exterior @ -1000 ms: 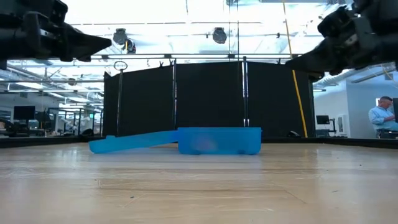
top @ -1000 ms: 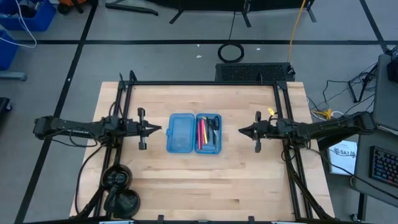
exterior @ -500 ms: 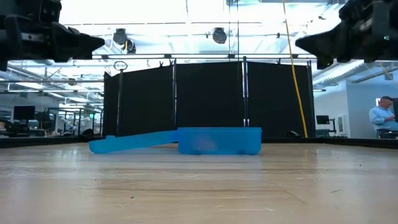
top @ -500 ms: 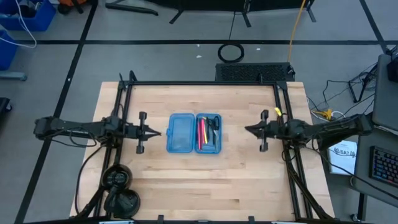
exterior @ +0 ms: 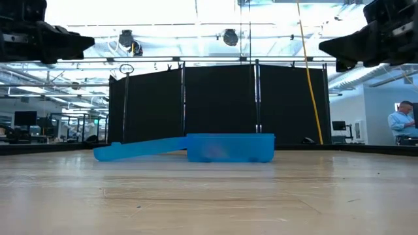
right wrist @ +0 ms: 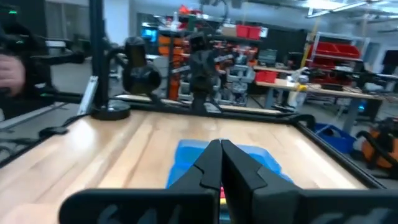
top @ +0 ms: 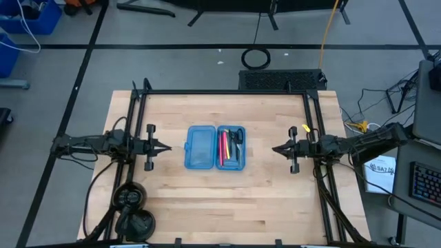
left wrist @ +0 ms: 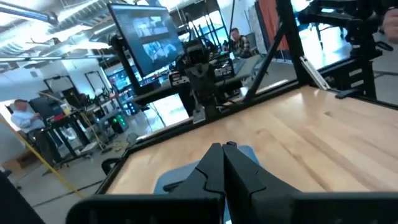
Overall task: Pick & place school supplies into a supply box
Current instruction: Return to Home Position
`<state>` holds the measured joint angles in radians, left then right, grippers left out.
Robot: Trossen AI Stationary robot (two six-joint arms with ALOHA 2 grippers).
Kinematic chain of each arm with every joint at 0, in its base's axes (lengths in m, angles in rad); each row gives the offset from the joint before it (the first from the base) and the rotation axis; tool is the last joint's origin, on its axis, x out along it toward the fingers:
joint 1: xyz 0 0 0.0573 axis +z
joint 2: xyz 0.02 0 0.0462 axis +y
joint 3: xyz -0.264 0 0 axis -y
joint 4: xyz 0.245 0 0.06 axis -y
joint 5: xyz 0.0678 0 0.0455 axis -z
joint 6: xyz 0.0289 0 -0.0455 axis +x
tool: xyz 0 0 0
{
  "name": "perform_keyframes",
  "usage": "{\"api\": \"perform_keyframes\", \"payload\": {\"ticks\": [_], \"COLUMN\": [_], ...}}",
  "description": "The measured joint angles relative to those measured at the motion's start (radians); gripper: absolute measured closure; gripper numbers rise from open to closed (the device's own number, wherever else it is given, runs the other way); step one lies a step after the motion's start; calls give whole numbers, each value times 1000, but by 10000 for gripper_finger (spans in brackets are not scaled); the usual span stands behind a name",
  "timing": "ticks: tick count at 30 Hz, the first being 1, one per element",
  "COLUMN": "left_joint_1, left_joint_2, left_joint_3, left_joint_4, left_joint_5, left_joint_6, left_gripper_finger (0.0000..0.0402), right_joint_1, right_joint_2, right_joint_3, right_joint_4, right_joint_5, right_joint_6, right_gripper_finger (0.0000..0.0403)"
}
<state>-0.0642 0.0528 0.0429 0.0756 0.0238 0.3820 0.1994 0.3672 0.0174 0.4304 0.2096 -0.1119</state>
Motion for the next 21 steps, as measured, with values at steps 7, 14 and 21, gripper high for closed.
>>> {"api": "perform_keyframes", "payload": {"ticks": [7, 14, 21], "left_joint_1": [-2, -2, -2], "left_joint_2": [-48, -48, -48], "left_joint_3": [0, 0, 0], "left_joint_4": [-97, -117, -108], "left_joint_5": [-17, -30, -52], "left_joint_6": [1, -20, -11], "left_gripper_finger": [401, 401, 401], "right_joint_1": [66, 114, 93], "right_joint_2": [-52, -218, -366], "right_joint_3": [-1, -2, 45], "right_joint_4": [34, -6, -248], "right_joint_5": [40, 211, 196], "right_joint_6": [-23, -148, -154], "right_gripper_finger": [403, 403, 403]}}
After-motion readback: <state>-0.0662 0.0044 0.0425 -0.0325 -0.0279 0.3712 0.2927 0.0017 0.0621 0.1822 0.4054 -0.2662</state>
